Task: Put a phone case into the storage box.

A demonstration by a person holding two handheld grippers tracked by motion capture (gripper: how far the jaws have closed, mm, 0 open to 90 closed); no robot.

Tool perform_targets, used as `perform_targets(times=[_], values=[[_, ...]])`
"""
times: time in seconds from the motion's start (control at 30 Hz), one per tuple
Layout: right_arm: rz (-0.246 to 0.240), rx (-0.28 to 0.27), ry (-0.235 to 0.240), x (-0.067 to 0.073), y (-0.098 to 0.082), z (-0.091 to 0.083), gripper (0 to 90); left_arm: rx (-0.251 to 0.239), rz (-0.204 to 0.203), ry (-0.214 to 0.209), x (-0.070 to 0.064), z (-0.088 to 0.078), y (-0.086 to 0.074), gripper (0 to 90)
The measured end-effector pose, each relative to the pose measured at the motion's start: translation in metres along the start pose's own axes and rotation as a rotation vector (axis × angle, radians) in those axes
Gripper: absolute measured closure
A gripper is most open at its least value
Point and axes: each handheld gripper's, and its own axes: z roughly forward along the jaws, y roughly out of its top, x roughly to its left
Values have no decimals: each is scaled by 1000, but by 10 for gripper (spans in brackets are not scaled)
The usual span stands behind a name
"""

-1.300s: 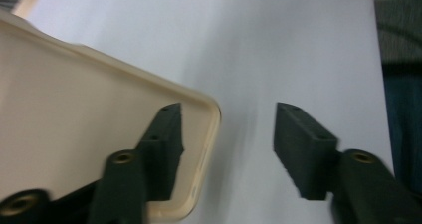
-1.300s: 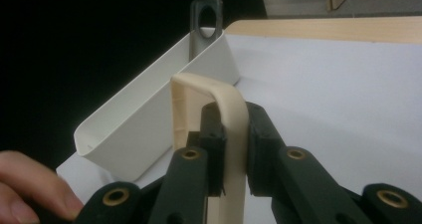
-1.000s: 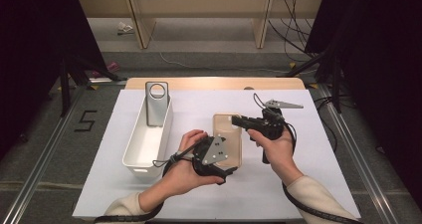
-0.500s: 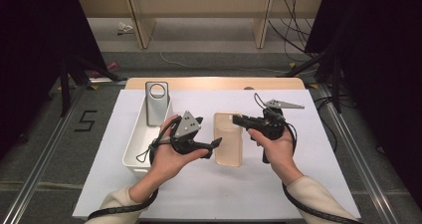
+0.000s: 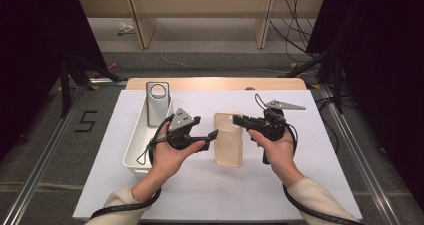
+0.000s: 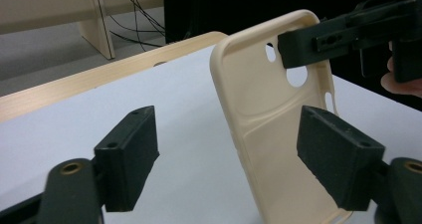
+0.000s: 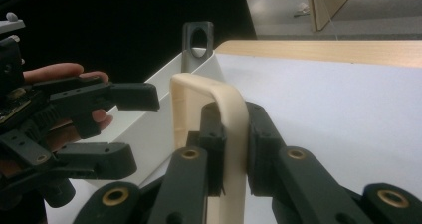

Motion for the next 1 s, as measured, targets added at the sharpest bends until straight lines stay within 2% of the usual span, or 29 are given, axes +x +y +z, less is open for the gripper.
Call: perform_targets(times=[0.4, 0.73, 0.93, 1.0], values=[[-9, 8, 19, 8, -2, 4, 809, -21, -47, -7, 1, 0, 0, 428], [-21, 9, 31, 13, -3, 6, 809, -25, -60, -15, 1, 1, 0, 523], [-32, 14, 37, 17, -4, 7, 809, -35, -75, -27, 2, 0, 0, 633], [-36, 15, 40, 18, -4, 8, 809, -37, -76, -17, 3, -2, 0, 669]])
